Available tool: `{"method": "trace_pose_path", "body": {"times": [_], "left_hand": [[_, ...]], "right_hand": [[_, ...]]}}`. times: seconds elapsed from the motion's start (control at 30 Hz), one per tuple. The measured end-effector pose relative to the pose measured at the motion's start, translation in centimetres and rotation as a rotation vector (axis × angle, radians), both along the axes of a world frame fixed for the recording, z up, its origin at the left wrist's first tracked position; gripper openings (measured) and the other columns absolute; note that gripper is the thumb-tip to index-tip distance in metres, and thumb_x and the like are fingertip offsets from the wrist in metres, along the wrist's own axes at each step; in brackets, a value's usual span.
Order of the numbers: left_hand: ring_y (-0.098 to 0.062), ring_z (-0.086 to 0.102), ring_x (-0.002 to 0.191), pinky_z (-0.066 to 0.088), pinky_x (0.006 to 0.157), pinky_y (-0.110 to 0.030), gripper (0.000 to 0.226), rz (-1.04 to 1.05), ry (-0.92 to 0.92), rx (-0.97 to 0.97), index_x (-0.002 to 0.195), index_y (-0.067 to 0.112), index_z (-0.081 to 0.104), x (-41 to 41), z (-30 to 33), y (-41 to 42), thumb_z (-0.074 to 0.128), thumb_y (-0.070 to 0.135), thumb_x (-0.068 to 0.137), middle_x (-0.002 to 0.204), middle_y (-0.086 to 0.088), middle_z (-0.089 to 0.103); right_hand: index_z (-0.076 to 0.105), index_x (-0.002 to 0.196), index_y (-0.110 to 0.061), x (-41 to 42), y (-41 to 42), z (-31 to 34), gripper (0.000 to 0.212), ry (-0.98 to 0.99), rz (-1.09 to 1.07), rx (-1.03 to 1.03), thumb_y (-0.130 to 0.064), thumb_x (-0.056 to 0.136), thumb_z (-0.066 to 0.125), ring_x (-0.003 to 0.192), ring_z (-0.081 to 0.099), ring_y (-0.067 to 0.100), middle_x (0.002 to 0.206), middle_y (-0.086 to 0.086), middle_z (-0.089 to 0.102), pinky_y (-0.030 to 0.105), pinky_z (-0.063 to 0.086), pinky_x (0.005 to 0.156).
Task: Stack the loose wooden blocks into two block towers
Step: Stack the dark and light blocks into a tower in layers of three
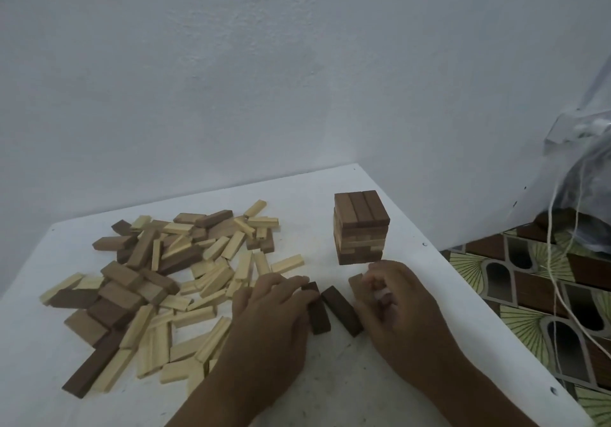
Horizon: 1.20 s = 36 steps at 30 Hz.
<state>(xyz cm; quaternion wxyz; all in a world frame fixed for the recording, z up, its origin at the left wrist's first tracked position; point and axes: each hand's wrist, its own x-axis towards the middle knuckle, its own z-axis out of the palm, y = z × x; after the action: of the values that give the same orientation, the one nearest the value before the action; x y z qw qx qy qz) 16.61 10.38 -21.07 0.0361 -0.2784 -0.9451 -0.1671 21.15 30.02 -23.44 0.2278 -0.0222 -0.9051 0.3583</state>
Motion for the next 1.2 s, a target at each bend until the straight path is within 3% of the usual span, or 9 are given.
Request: {"method": "trace_pose_path", "body": {"times": [0.13,0.23,0.33,0.43,0.53,0.7,0.9,1.07,1.2], "left_hand": [[-0.011,0.037,0.133,0.026,0.105,-0.048,0.042,-0.007,-0.07,-0.046,0.125,0.044,0.055,-0.2,-0.4,-0.6,0.05,0.045,0.084,0.137,0.026,0.048],[-0.007,0.033,0.135,0.013,0.105,-0.038,0.048,-0.021,-0.033,-0.014,0.127,0.046,0.053,-0.4,-0.7,-0.4,0.045,0.059,0.081,0.139,0.029,0.045],[-0.008,0.047,0.123,0.018,0.095,-0.034,0.045,-0.041,-0.056,0.01,0.118,0.044,0.058,-0.3,-0.7,-0.5,0.047,0.06,0.078,0.129,0.027,0.055],[-0.001,0.038,0.127,0.012,0.094,-0.026,0.048,-0.054,-0.046,0.022,0.122,0.046,0.055,-0.6,-1.1,-0.8,0.049,0.06,0.077,0.131,0.031,0.05],[0.005,0.026,0.131,0.003,0.096,-0.021,0.053,-0.064,-0.063,0.03,0.129,0.049,0.049,-0.7,-0.8,-1.0,0.049,0.061,0.077,0.134,0.037,0.042],[0.006,0.015,0.137,0.0,0.104,-0.023,0.057,-0.102,-0.115,-0.018,0.133,0.05,0.043,-0.6,-0.4,-0.7,0.042,0.061,0.077,0.142,0.038,0.03],[0.007,0.021,0.135,0.016,0.116,-0.039,0.056,-0.129,-0.143,0.008,0.131,0.049,0.046,-0.6,-0.6,-1.1,0.047,0.061,0.076,0.14,0.037,0.035],[0.008,0.02,0.135,0.013,0.116,-0.037,0.057,-0.13,-0.146,0.004,0.131,0.05,0.045,-0.6,-0.8,-1.1,0.047,0.062,0.076,0.14,0.038,0.033],[0.01,0.02,0.133,0.002,0.108,-0.021,0.058,-0.138,-0.136,0.032,0.129,0.05,0.049,-0.8,-1.0,-1.2,0.043,0.065,0.074,0.135,0.041,0.032]], "right_hand": [[0.071,0.095,-0.013,0.2,0.3,-0.9,0.038,0.055,0.02,0.038,-0.047,0.087,0.053,0.094,0.056,0.002,0.103,-0.014,0.058,-0.005,0.025,0.095],[0.073,0.091,-0.017,0.0,0.5,-1.0,0.024,0.04,0.069,0.03,-0.036,0.08,0.062,0.088,0.053,-0.014,0.098,-0.022,0.055,-0.008,0.025,0.087],[0.073,0.096,-0.029,0.2,0.6,-0.7,0.035,-0.038,0.192,0.059,-0.055,0.076,0.063,0.105,0.048,-0.015,0.109,-0.031,0.054,-0.003,0.031,0.089],[0.072,0.103,-0.036,0.2,1.1,-0.2,0.049,-0.139,0.273,0.043,-0.064,0.063,0.069,0.112,0.045,-0.013,0.117,-0.039,0.049,-0.001,0.032,0.089],[0.072,0.104,-0.035,-0.1,1.2,-0.7,0.039,-0.142,0.273,0.095,-0.048,0.068,0.074,0.109,0.043,-0.018,0.113,-0.045,0.042,0.003,0.03,0.09],[0.075,0.1,-0.033,0.0,0.9,-1.2,0.029,-0.122,0.25,0.102,-0.038,0.071,0.072,0.103,0.045,-0.017,0.111,-0.038,0.047,0.01,0.035,0.091],[0.075,0.098,-0.029,0.0,0.7,-1.2,0.031,-0.065,0.247,0.136,-0.043,0.071,0.068,0.104,0.046,-0.015,0.108,-0.029,0.056,-0.003,0.033,0.089],[0.075,0.099,-0.028,0.0,0.7,-1.2,0.035,-0.066,0.251,0.113,-0.048,0.073,0.063,0.106,0.042,-0.023,0.107,-0.025,0.057,-0.005,0.028,0.092],[0.073,0.1,-0.029,0.3,0.4,-0.9,0.037,-0.07,0.246,0.144,-0.052,0.072,0.067,0.1,0.049,-0.009,0.109,-0.017,0.065,-0.002,0.033,0.086]]}}
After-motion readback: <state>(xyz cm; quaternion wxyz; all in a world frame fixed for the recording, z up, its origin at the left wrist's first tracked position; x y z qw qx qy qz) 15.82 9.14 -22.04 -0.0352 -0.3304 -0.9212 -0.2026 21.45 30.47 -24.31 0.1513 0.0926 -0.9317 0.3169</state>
